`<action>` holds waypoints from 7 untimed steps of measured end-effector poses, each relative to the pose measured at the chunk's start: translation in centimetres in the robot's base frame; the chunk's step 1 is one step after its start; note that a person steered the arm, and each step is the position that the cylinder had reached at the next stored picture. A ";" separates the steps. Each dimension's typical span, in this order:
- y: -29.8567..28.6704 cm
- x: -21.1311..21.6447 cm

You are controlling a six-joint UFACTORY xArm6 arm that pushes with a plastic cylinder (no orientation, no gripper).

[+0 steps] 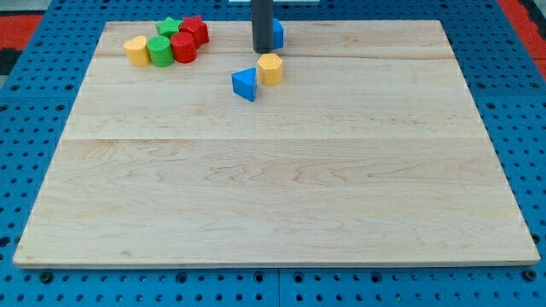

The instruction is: Slide the blue cube towards right

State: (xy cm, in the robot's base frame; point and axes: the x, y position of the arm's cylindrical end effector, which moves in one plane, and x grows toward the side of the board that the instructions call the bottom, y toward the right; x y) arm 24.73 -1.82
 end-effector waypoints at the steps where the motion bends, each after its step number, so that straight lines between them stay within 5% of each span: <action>1: -2.2 -1.0; 2: -7.1 -1.6; 3: -5.8 -5.5; 7: 3.4 -5.4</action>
State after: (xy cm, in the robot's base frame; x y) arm 19.28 1.55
